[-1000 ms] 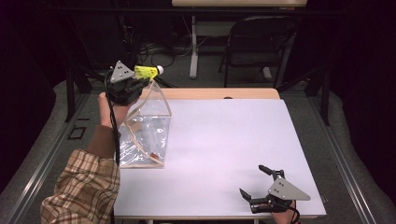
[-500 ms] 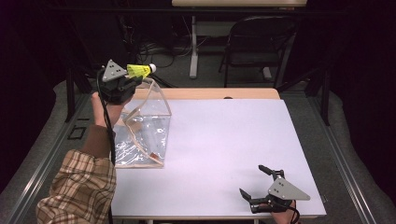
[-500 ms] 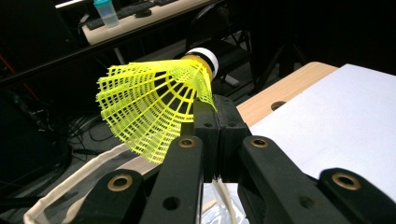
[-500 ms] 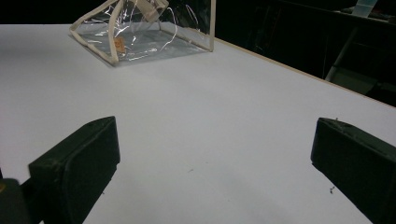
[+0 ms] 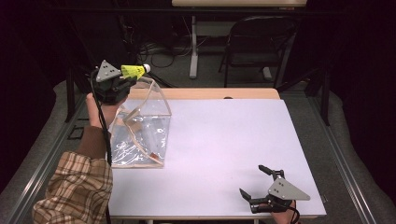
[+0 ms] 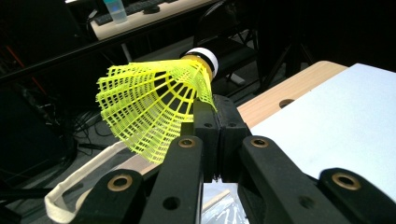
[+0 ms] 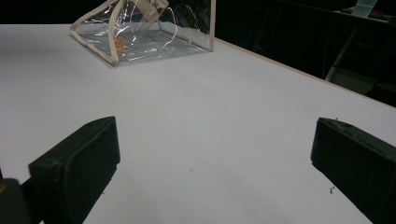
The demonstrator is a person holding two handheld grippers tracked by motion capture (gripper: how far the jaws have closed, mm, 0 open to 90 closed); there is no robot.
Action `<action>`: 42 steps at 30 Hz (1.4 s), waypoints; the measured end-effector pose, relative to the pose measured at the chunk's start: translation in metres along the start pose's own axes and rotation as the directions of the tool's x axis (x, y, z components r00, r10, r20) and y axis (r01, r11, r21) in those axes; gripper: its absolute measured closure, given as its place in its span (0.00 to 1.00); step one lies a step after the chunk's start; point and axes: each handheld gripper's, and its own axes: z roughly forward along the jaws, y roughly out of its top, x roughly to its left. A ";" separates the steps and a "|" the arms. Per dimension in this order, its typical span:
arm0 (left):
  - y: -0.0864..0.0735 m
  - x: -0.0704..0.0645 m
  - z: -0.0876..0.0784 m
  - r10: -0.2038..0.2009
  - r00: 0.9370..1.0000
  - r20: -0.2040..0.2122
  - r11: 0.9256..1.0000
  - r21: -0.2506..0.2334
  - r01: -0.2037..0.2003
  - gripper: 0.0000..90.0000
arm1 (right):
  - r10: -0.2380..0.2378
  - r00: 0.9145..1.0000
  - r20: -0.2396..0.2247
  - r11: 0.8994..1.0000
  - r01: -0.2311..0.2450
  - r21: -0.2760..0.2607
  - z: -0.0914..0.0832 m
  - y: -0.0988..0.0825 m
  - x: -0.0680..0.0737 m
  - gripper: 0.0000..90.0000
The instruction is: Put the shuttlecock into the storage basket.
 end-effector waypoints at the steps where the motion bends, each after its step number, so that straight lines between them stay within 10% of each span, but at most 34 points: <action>1: -0.001 0.001 0.000 -0.004 1.000 -0.004 1.000 0.000 0.004 0.99 | 0.000 1.000 0.001 1.000 0.000 0.000 0.000 0.000 0.000 0.01; 42: -0.025 0.015 0.004 -0.023 0.999 -0.026 0.998 0.061 0.024 0.99 | -0.001 1.000 0.001 1.000 0.001 -0.001 0.000 0.000 0.000 0.01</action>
